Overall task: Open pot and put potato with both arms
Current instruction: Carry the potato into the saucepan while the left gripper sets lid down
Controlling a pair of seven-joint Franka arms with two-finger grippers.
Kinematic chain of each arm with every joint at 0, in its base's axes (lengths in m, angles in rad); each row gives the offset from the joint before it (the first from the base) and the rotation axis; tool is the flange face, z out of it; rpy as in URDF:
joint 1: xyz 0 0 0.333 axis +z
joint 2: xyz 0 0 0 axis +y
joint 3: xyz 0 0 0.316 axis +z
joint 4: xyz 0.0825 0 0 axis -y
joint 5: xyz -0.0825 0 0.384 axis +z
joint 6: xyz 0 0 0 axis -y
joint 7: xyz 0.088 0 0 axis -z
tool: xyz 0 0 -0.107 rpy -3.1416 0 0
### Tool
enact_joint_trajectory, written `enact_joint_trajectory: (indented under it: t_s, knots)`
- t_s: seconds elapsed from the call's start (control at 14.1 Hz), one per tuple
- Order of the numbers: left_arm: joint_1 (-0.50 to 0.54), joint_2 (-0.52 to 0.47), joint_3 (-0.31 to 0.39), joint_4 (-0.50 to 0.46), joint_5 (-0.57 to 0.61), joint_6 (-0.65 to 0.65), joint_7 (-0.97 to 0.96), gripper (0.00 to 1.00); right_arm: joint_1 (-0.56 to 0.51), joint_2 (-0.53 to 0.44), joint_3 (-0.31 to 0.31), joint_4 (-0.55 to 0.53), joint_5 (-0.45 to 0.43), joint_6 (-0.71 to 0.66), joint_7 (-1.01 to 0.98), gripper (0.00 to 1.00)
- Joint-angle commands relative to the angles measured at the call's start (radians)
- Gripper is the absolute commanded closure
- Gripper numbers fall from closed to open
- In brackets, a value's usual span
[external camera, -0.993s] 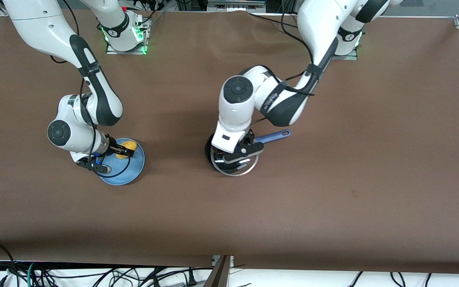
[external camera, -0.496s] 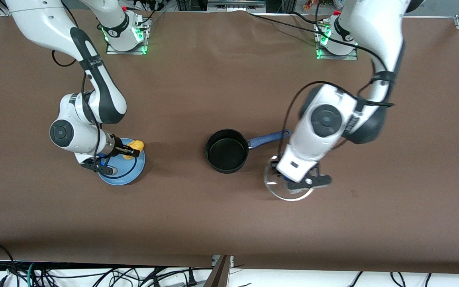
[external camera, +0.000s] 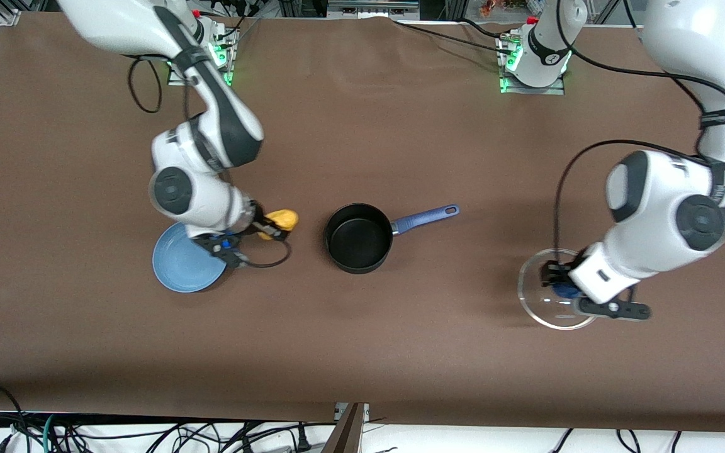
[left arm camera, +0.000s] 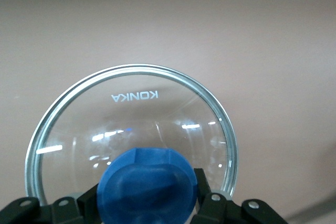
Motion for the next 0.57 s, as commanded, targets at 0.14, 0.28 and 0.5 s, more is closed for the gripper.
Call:
enact_joint_trajectory:
  t_s: [0.14, 0.28, 0.5]
  knots:
    - [0.015, -0.035, 0.167, -0.174, -0.120, 0.107, 0.341, 0.39, 0.155, 0.203, -0.001, 0.272, 0.048, 0.108, 0.248, 0.61]
    - [0.024, -0.032, 0.176, -0.254, -0.163, 0.177, 0.354, 0.39, 0.163, 0.209, -0.001, 0.269, 0.042, 0.124, 0.251, 0.06]
    - [0.026, -0.009, 0.179, -0.335, -0.180, 0.273, 0.345, 0.39, 0.157, 0.193, -0.004, 0.275, -0.028, 0.107, 0.229, 0.01]
